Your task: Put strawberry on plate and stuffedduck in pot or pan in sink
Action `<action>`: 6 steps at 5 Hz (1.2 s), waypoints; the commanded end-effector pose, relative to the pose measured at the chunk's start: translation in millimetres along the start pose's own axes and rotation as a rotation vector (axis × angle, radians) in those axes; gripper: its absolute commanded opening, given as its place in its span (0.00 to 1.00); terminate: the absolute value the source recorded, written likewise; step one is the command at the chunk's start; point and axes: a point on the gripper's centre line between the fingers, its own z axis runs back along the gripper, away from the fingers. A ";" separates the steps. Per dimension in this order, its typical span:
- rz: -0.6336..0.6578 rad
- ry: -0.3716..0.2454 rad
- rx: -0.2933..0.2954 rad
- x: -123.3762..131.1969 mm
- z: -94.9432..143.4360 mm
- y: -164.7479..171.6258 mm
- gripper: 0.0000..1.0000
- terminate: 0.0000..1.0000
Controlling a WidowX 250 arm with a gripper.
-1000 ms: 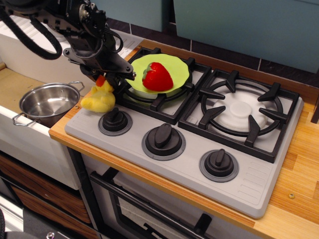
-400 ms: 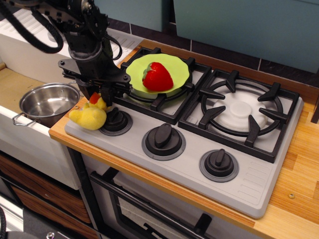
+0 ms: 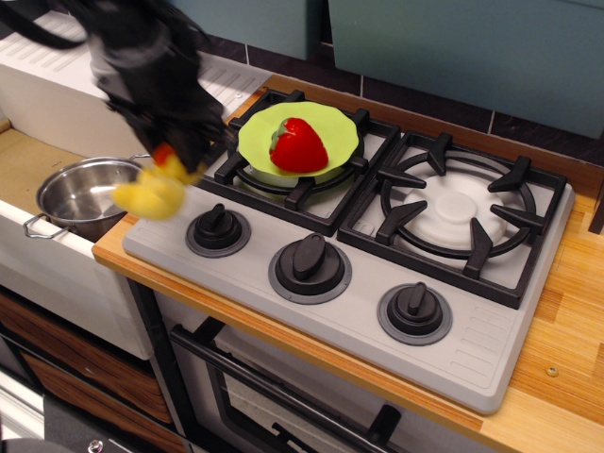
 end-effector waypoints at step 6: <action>-0.194 -0.250 -0.150 12.9 -23.5 90.0 0.00 0.00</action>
